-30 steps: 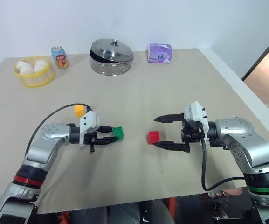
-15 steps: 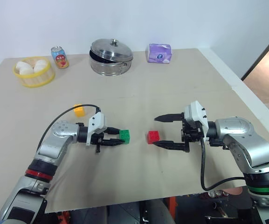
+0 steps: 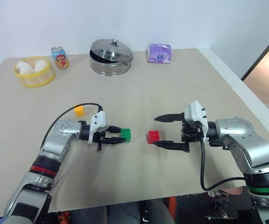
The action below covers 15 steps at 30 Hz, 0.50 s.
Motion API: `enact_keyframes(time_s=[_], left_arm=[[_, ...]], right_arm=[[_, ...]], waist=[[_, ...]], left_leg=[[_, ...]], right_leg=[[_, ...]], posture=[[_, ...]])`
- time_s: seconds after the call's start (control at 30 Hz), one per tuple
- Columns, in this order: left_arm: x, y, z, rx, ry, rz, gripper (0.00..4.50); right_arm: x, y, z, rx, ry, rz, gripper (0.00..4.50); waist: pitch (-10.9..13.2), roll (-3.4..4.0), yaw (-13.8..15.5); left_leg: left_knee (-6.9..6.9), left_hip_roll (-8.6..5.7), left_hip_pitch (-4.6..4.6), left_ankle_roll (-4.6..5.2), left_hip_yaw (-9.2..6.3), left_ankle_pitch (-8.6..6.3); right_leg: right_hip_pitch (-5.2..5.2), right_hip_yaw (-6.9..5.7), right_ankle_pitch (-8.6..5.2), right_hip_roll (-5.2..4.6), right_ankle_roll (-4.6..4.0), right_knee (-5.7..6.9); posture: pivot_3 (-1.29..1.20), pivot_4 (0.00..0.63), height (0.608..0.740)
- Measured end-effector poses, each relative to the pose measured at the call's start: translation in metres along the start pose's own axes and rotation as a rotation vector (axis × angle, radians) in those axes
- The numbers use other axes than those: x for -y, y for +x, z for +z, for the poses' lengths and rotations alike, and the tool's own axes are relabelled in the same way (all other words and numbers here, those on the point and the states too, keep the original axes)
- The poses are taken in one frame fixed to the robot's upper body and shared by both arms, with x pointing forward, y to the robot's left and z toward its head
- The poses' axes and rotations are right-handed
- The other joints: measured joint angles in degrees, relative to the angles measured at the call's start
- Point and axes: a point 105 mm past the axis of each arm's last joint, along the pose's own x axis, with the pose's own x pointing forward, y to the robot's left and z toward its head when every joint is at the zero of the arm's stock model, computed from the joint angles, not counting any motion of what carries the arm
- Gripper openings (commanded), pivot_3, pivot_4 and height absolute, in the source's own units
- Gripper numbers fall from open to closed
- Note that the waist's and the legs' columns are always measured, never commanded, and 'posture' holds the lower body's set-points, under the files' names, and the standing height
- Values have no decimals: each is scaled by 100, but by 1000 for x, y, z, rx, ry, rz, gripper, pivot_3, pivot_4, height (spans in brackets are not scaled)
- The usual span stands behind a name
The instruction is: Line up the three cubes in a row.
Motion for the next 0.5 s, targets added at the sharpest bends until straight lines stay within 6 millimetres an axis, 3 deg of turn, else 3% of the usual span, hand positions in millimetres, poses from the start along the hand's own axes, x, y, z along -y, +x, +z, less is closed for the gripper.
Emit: enact_keyframes(time_s=[0.4,0.5], left_arm=[[2,3,-9,-49,-1,-25,1283],[2,3,-9,-52,-2,-31,2677]], right_arm=[[-3,1,-1,0,-1,-5,4500],[-3,1,-1,0,-1,-7,4500]], waist=[[0,0,0],[0,0,0]], left_leg=[[9,0,0,2,0,2],[11,0,0,2,0,2]], right_leg=[[2,2,5,1,0,3],[3,2,5,0,0,3]], posture=[[0,150,740],[0,150,740]])
